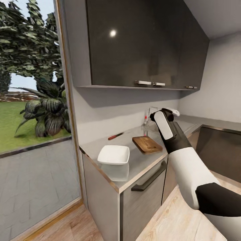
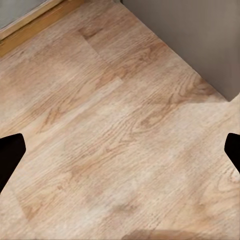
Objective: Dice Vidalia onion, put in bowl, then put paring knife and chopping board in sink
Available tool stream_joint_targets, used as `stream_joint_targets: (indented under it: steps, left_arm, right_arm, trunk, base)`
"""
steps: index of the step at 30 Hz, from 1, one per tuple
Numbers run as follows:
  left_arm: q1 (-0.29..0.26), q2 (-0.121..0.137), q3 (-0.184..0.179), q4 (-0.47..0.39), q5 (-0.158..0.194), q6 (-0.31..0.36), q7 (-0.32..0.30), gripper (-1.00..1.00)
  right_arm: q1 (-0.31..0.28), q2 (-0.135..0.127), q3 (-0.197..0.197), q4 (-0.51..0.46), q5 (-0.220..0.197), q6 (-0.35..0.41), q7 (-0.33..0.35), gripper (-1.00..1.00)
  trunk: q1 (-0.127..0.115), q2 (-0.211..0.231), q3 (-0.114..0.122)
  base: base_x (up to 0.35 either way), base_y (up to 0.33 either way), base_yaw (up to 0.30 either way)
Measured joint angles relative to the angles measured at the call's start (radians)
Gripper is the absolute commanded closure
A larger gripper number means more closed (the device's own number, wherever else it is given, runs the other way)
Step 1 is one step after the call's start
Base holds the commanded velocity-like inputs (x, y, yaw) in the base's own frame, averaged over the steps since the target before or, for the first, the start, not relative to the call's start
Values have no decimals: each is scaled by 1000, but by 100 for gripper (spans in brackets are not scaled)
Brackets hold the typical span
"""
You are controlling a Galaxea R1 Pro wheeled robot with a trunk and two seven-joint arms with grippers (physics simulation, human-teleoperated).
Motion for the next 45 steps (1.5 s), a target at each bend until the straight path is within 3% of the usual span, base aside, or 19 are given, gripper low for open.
stream_joint_targets:
  steps: [6, 8, 11, 16, 24, 32, 37, 40, 43, 45]
  left_arm:
    - [0, -1, 0, 0, 0, 1, 0, -100]
    - [0, -1, 0, 0, 0, 1, 0, -100]
    - [0, -1, 0, 0, 0, 1, 0, -100]
    - [0, -1, 0, 0, 0, 1, 1, -100]
    - [0, -2, 0, 0, 0, 1, 1, -100]
    - [0, -3, 0, 0, 1, 1, 2, -100]
    - [0, -5, 0, 0, 1, 1, 2, -100]
    - [0, -6, 0, 0, 1, 1, 2, -100]
    - [0, -5, 0, 0, 1, 1, 3, -100]
    - [0, -6, 0, 0, 1, 1, 3, -100]
  right_arm:
    - [0, -29, -27, -28, 1, 45, 16, -100]
    - [0, -41, -65, -30, 1, 61, 18, -100]
    - [0, -62, -195, -32, -2, 126, 22, -100]
    - [0, -68, -265, -32, -1, 155, 23, -100]
    - [0, -65, -267, -21, 2, 165, 25, -100]
    - [0, -59, -273, 27, -1, 226, 26, -100]
    - [0, -49, -275, 113, -48, 232, 27, -100]
    - [0, -38, -273, 128, -81, 230, 26, -100]
    - [0, 12, -273, 136, -103, 226, 23, -100]
    - [0, 26, -273, 138, -104, 225, 23, -100]
  trunk:
    - [0, 0, 0]
    - [0, 0, 0]
    - [0, 0, 0]
    - [0, 0, 0]
    - [0, 0, 0]
    - [0, 0, 0]
    - [0, 0, 0]
    - [0, 0, 0]
    - [0, 0, 0]
    - [0, 0, 0]
  base:
    - [0, 0, 0]
    - [0, 0, 0]
    - [0, 0, 0]
    - [0, 0, 0]
    - [0, 0, 0]
    - [0, 0, 0]
    - [0, 0, 0]
    - [0, 0, 0]
    - [0, 0, 0]
    - [0, 0, 0]
